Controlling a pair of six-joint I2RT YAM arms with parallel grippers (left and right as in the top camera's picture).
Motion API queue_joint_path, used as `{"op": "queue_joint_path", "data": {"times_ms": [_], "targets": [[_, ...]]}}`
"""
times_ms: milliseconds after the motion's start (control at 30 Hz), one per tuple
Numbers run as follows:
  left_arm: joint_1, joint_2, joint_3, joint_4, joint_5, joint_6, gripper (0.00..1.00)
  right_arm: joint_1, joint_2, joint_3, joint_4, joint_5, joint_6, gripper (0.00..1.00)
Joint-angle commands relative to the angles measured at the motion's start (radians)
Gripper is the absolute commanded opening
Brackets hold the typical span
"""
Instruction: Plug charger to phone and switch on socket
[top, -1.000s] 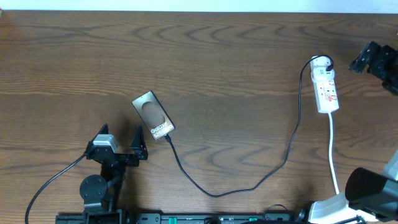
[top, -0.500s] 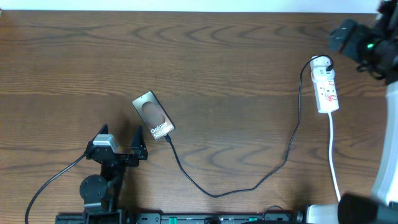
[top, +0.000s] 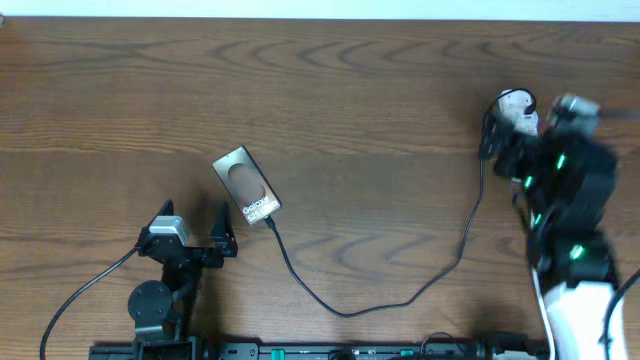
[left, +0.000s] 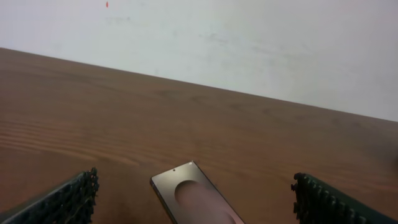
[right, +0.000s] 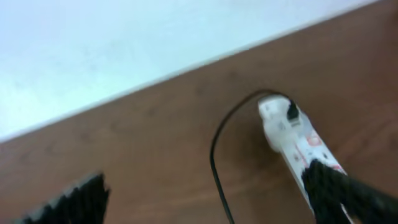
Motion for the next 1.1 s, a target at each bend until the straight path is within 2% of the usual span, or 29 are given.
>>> {"op": "queue_joint_path", "data": {"times_ms": [0,33,167,433,733,800,967,1067], "targets": [[-0.003,-0.007,-0.013,-0.043,0.005,0.017,0.98,0.006,-0.151,-0.227,0.145,0.012,0.008,0.99],[-0.003,-0.007,-0.013,-0.043,0.005,0.017,0.98,0.006,-0.230,-0.330,0.217,0.012,0.009,0.99],[-0.003,-0.007,-0.013,-0.043,0.005,0.017,0.99,0.006,-0.399,-0.517,0.333,0.012,0.008,0.99],[-0.003,-0.007,-0.013,-0.043,0.005,0.017,0.98,0.006,-0.671,-0.727,0.367,-0.019,-0.099,0.99],[-0.003,-0.007,-0.013,-0.043,0.005,0.017,0.98,0.008,-0.881,-0.748,0.130,-0.014,-0.262,0.99],[-0.003,-0.007,-0.013,-0.043,0.005,0.017,0.98,0.008,-0.930,-0.748,0.136,-0.013,-0.296,0.99],[-0.003,-0.007,-0.013,-0.043,0.005,0.017,0.98,0.009,-0.928,-0.748,0.137,-0.014,-0.389,0.99],[-0.003,-0.007,-0.013,-0.043,0.005,0.017,0.98,0.009,-0.928,-0.748,0.137,-0.014,-0.396,0.99]]}}
